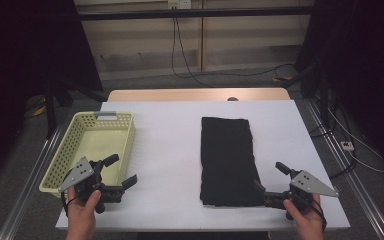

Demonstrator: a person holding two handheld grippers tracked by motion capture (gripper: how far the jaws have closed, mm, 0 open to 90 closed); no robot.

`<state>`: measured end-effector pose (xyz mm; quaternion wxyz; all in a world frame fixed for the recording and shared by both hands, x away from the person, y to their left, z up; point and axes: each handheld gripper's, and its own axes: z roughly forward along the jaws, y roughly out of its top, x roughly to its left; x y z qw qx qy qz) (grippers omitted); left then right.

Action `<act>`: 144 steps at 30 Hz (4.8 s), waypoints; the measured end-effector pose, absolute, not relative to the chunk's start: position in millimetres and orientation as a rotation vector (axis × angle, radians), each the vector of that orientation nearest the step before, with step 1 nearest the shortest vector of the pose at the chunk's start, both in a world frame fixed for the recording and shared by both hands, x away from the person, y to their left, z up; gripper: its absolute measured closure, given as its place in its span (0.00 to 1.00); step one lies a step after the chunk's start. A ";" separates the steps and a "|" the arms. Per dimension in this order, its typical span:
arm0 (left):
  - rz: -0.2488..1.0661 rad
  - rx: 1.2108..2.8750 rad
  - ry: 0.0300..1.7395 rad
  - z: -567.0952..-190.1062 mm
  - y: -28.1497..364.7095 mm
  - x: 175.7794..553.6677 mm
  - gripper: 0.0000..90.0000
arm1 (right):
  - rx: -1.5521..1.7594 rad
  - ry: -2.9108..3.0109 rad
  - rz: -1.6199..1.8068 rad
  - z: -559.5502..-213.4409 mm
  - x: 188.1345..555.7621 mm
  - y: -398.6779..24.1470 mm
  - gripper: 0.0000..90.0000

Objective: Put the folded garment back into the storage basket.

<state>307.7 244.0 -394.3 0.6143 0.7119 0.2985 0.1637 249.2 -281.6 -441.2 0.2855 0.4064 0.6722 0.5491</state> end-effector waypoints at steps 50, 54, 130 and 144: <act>0.366 1.690 0.702 -394.0 231.9 310.7 0.03 | 0.703 2.562 1.208 -457.9 265.0 -205.7 0.76; 0.362 1.693 0.708 -391.9 228.0 311.2 0.03 | 0.734 2.560 1.206 -457.7 269.1 -207.3 0.85; 0.194 1.996 0.936 -439.2 29.6 466.2 0.19 | 0.752 2.510 1.508 -444.6 257.7 -221.6 0.92; 0.234 2.050 0.995 -454.3 5.8 494.0 0.34 | 0.700 2.539 1.547 -443.1 254.1 -221.7 0.92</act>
